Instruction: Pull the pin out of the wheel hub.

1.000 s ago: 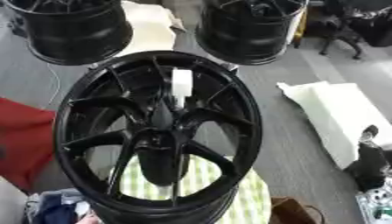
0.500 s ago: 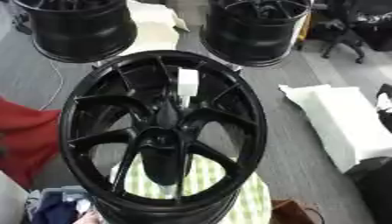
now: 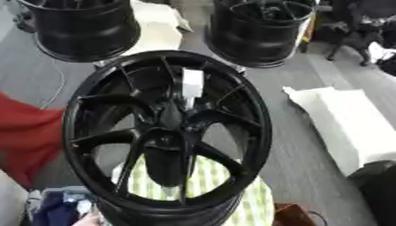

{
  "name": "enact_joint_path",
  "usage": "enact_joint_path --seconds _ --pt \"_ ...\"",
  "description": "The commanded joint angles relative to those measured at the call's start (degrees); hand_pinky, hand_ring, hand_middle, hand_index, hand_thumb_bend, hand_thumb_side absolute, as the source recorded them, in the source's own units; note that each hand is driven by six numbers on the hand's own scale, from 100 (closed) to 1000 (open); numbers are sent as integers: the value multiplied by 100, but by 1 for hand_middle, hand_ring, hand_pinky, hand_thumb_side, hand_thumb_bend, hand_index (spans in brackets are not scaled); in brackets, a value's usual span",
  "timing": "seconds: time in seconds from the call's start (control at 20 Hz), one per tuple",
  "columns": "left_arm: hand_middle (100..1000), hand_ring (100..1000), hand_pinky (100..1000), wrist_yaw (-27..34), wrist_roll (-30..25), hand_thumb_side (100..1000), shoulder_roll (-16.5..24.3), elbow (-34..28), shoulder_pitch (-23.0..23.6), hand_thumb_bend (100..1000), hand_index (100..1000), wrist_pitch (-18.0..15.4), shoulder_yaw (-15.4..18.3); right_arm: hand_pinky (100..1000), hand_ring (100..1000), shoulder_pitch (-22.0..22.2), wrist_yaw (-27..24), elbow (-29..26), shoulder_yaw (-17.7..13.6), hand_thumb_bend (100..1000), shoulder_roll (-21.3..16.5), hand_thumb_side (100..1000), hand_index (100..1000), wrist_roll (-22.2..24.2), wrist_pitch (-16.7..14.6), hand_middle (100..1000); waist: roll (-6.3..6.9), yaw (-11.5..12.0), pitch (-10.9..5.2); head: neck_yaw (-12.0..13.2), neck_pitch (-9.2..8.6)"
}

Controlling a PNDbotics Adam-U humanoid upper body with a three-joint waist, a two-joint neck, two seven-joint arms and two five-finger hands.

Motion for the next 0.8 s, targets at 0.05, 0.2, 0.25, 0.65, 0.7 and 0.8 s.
enact_joint_path --seconds 0.05,0.2,0.25,0.65,0.7,0.8 --pt "587 561 585 28 -44 595 144 -104 -105 100 813 -2 -40 100 415 -511 -309 -99 272 376 -340 269 829 605 185 838 -1 69 -40 -84 -87" --pt "587 561 585 40 -54 594 153 -112 -132 100 813 -3 -55 100 422 -1071 -433 -36 603 385 -228 274 839 1126 474 847 -21 193 -37 -174 -91" --pt "587 561 585 44 -55 594 154 -114 -140 100 813 -3 -58 100 427 -1245 -446 46 706 390 -158 276 842 1281 545 852 -26 229 -35 -211 -85" --pt "586 561 585 56 -100 593 139 -113 -175 100 813 1 -109 172 462 -2309 -325 1470 1338 413 620 271 875 2225 588 894 -35 423 -30 -409 -41" --pt "586 561 585 55 -110 592 137 -109 -176 100 813 0 -118 179 465 -2403 -249 1639 1382 414 704 272 878 2302 569 896 -35 440 -31 -428 -38" --pt "586 561 585 51 -133 593 131 -100 -176 100 813 -4 -138 200 471 -2570 -84 1947 1458 418 857 279 885 2476 537 899 -31 476 -35 -466 -35"
